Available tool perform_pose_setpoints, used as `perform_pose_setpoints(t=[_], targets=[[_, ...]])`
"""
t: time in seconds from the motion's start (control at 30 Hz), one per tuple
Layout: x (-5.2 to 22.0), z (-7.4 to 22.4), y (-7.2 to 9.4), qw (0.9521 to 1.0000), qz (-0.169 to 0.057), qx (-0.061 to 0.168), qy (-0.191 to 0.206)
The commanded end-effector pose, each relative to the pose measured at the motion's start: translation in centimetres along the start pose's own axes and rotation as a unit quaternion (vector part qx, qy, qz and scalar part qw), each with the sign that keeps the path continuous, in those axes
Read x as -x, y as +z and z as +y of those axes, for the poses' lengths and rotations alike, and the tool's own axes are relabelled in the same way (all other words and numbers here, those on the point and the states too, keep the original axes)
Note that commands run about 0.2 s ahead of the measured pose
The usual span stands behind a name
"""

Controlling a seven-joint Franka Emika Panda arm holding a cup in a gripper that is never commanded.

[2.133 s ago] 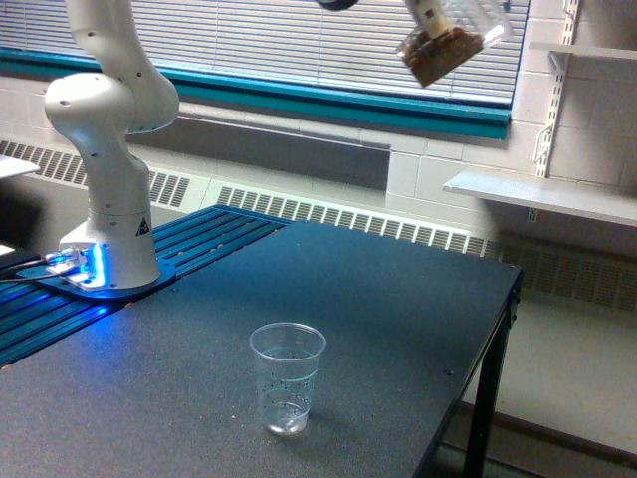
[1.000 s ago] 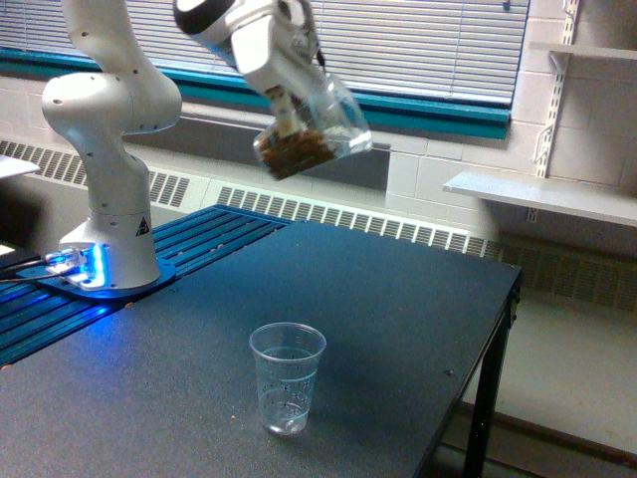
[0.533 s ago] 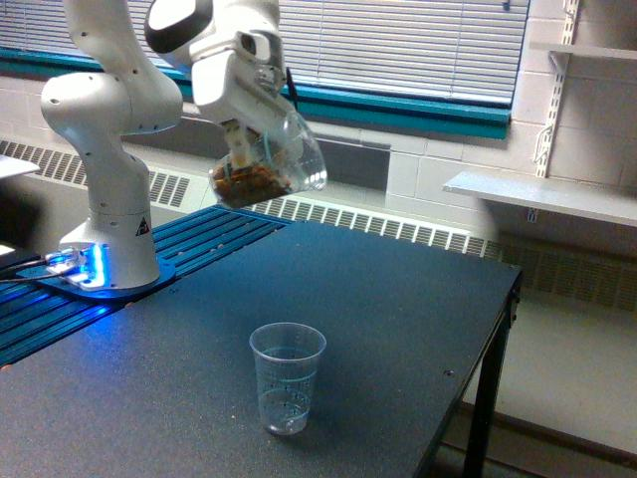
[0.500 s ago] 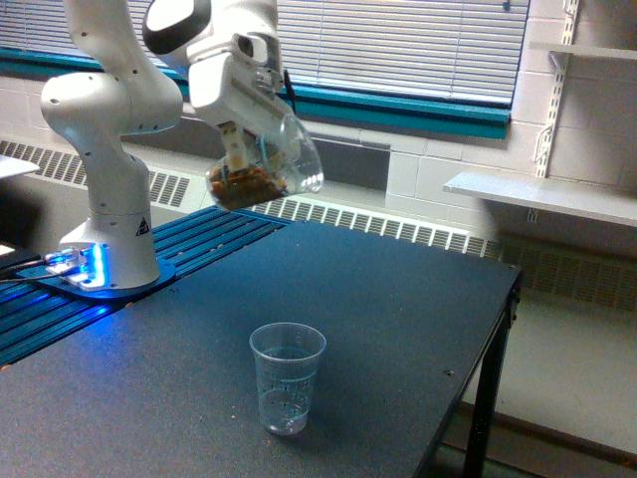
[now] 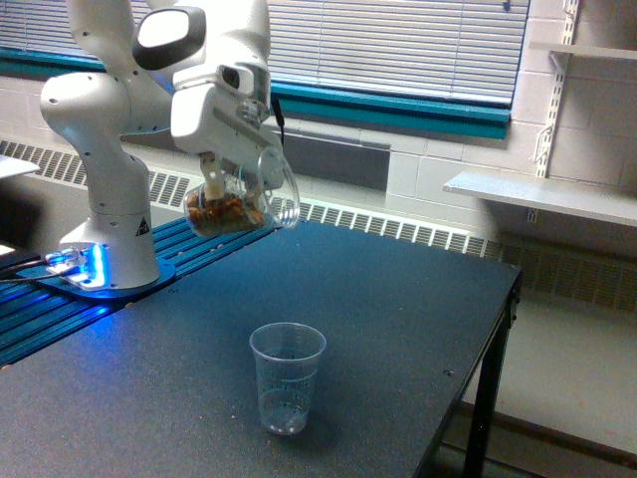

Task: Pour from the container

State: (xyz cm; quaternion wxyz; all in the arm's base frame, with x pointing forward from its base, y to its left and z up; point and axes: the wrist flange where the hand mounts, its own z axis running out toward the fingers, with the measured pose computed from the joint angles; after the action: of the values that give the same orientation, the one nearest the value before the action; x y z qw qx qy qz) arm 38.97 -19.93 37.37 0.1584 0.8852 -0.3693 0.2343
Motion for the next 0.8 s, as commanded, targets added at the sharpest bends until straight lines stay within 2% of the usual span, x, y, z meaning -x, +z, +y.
perform_pose_setpoints(t=[0.03,0.8], targets=[[0.0,0.3,0.9,0.9994,-0.004,0.022,0.025],[0.9,0.5,3.9,0.9941,-0.039,0.1,0.014]])
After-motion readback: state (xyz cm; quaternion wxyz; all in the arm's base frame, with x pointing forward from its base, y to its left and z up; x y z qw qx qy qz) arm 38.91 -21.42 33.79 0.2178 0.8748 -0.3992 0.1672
